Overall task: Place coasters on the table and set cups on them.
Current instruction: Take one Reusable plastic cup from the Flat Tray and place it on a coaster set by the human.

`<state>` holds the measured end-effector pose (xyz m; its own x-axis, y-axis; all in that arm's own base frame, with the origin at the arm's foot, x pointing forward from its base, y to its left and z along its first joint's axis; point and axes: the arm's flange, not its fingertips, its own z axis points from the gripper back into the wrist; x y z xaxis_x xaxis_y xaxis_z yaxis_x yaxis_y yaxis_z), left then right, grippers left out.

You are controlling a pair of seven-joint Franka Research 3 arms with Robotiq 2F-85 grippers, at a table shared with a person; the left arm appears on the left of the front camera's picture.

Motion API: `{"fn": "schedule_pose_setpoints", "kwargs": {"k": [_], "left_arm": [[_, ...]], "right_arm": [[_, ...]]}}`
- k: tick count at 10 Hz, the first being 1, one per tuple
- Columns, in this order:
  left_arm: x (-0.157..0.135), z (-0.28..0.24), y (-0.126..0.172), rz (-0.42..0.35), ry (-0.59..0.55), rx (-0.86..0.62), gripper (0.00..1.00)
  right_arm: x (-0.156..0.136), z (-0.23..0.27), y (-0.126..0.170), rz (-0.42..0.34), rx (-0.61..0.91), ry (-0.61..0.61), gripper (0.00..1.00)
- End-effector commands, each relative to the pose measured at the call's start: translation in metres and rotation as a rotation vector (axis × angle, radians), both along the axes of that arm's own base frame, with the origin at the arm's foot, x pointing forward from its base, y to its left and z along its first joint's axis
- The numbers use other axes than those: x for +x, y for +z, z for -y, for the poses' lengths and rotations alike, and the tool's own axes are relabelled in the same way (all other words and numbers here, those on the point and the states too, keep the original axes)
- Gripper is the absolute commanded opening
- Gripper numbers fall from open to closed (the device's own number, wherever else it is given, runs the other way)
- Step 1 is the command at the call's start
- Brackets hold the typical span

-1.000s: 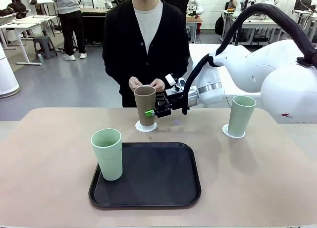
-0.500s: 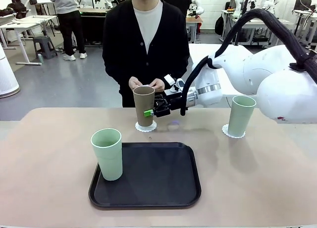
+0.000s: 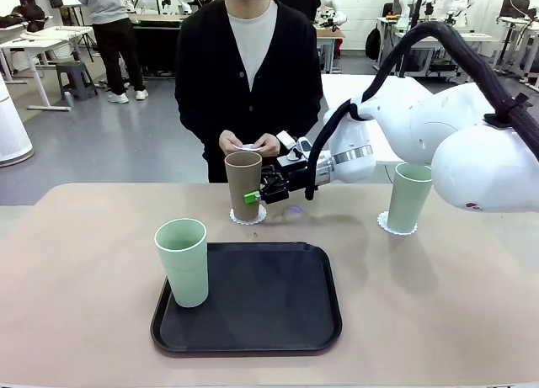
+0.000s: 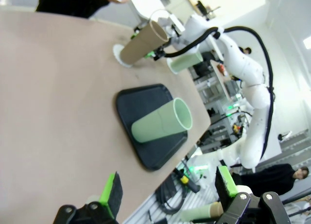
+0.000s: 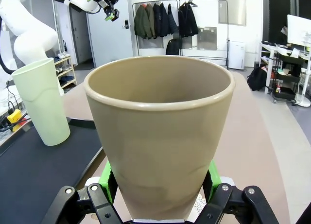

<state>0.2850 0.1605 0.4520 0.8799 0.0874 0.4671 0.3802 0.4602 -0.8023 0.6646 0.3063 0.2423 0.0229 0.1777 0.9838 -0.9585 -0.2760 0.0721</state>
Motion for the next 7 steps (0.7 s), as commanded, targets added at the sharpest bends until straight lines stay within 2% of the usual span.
{"fn": "schedule_pose_setpoints", "kwargs": {"k": [1,7], "left_arm": [[-0.0009,-0.0007,0.0002,0.013,-0.004,-0.004,1.00],[-0.0009,-0.0007,0.0002,0.013,-0.004,-0.004,1.00]], "right_arm": [[0.0133,-0.0032,-0.0024,-0.020,-0.019,0.035,0.83],[0.0176,-0.0021,-0.0099,-0.002,-0.014,0.045,0.83]]}}
